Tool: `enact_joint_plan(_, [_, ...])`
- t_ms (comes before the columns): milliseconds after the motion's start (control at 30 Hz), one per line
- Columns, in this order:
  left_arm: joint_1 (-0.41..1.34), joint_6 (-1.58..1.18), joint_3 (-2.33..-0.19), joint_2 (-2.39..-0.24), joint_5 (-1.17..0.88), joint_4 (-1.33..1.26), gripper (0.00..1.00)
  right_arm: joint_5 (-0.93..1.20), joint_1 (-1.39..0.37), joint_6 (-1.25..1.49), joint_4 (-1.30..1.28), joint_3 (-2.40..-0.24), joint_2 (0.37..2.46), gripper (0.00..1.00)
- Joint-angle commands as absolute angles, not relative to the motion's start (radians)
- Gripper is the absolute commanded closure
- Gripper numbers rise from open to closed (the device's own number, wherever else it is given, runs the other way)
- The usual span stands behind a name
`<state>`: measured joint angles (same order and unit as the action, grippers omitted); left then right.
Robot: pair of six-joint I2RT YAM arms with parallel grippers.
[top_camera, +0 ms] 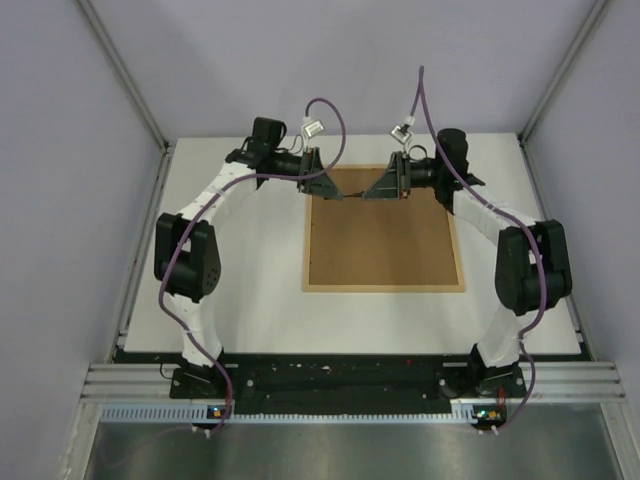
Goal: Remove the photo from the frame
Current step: Adjust the screwdriver, then release the photo frame item from the photo frame.
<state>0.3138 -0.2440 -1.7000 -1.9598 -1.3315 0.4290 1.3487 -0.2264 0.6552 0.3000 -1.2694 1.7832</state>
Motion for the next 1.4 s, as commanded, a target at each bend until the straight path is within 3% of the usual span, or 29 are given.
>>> enact_joint_plan(0, [0.273, -0.274, -1.724, -1.962, -1.273, 0.399, 0.26, 1.284, -0.258, 0.456, 0.101, -1.287, 1.683, 1.00])
enact_joint_plan(33, [0.252, -0.313, -1.704, -1.947, -1.272, 0.355, 0.02, 1.263, -0.253, 0.390, 0.027, -1.284, 1.672, 1.00])
enact_joint_plan(200, [0.164, -0.387, -1.626, -1.876, -1.244, 0.213, 0.02, 1.213, -0.239, 0.302, -0.081, -1.217, 1.629, 1.00])
enact_joint_plan(467, [0.152, -0.109, -1.606, -1.871, -1.030, 0.535, 0.02, 1.134, -0.242, 0.271, -0.088, -1.068, 1.626, 1.00])
enact_joint_plan(733, [0.153, -0.020, -1.433, -1.867, -0.845, 0.600, 0.02, 1.023, -0.282, 0.457, 0.084, -0.934, 1.726, 1.00])
enact_joint_plan(1000, [0.153, 0.040, -1.318, -1.833, -0.825, 0.617, 0.02, 0.991, -0.382, 0.525, 0.126, -0.966, 1.874, 1.00])
enact_joint_plan(1367, [0.163, 0.071, -1.253, -1.844, -0.842, 0.609, 0.02, 0.974, -0.390, 0.649, 0.255, -0.992, 1.990, 1.00])
